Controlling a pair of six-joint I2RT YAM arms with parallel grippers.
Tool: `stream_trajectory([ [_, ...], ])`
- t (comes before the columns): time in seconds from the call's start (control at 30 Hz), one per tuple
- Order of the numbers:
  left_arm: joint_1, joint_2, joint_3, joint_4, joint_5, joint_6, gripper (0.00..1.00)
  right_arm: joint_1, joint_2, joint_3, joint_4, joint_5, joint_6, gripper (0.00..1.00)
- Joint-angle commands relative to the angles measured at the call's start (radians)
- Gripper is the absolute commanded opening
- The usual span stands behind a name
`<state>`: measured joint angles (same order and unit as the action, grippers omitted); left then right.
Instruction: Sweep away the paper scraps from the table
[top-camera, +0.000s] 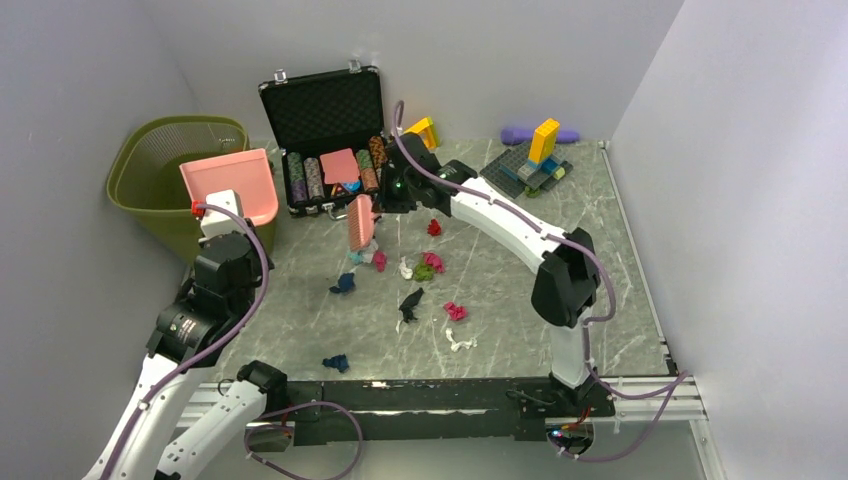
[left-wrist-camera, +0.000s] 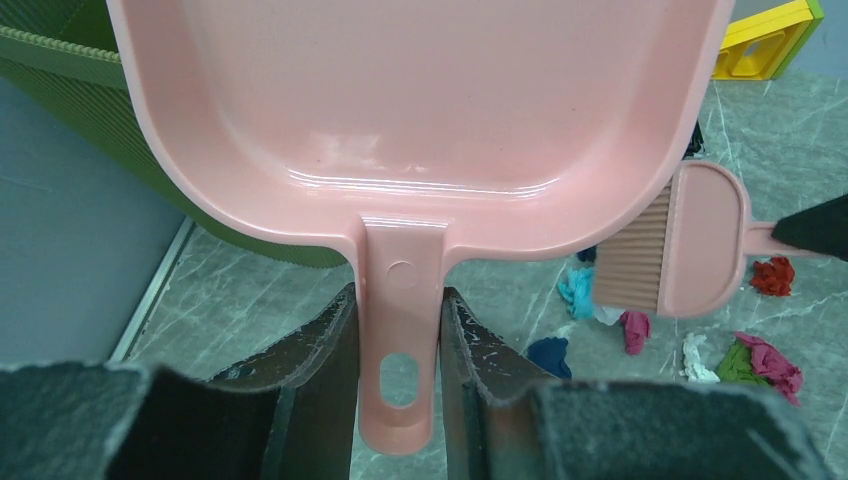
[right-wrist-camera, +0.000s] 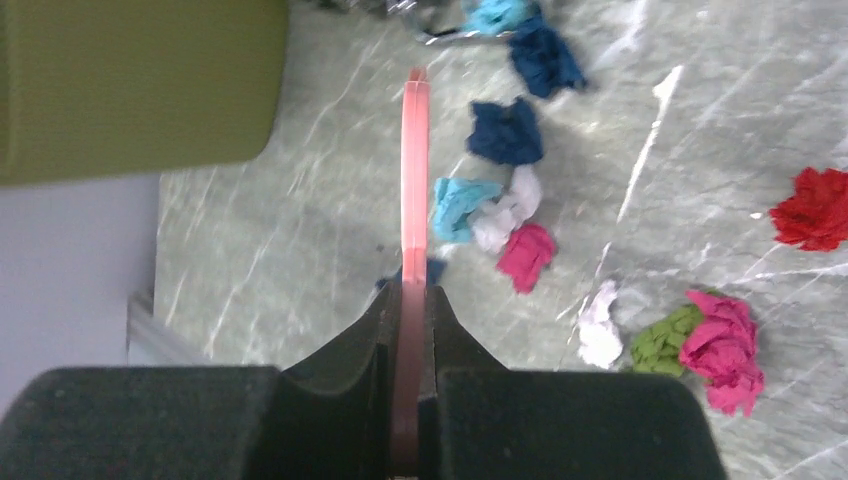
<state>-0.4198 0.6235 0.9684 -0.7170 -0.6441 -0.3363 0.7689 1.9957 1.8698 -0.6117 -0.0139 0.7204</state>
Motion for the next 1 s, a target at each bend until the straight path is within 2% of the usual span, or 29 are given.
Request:
stream_trajectory([
  [0.0,0.006,-0.013,-0.008,0.037,0.003,-0.008,0.0,0.064,-0.118,0.001,-0.019,-0.206,-0.207,0.0],
  [0.13,0.006,-0.016,-0.014,0.045,0.023,0.002,0.0,0.125,-0.158,-0.055,-0.025,-0.393,-0.262,0.0],
  [0.23,0.006,-0.012,-0.013,0.046,0.024,0.005,0.0,0.201,-0.146,-0.052,-0.073,-0.455,-0.309,0.0],
  [0.47,0.007,-0.015,-0.017,0.048,0.022,0.01,0.0,0.298,-0.115,-0.083,-0.075,-0.453,-0.315,0.0],
  [0.73,0.009,-0.009,-0.017,0.053,0.039,0.017,0.0,0.32,0.023,-0.058,-0.216,-0.35,-0.347,0.0],
  [0.97,0.01,-0.009,-0.017,0.054,0.047,0.017,0.0,0.293,0.079,0.094,-0.436,0.001,-0.331,0.0],
])
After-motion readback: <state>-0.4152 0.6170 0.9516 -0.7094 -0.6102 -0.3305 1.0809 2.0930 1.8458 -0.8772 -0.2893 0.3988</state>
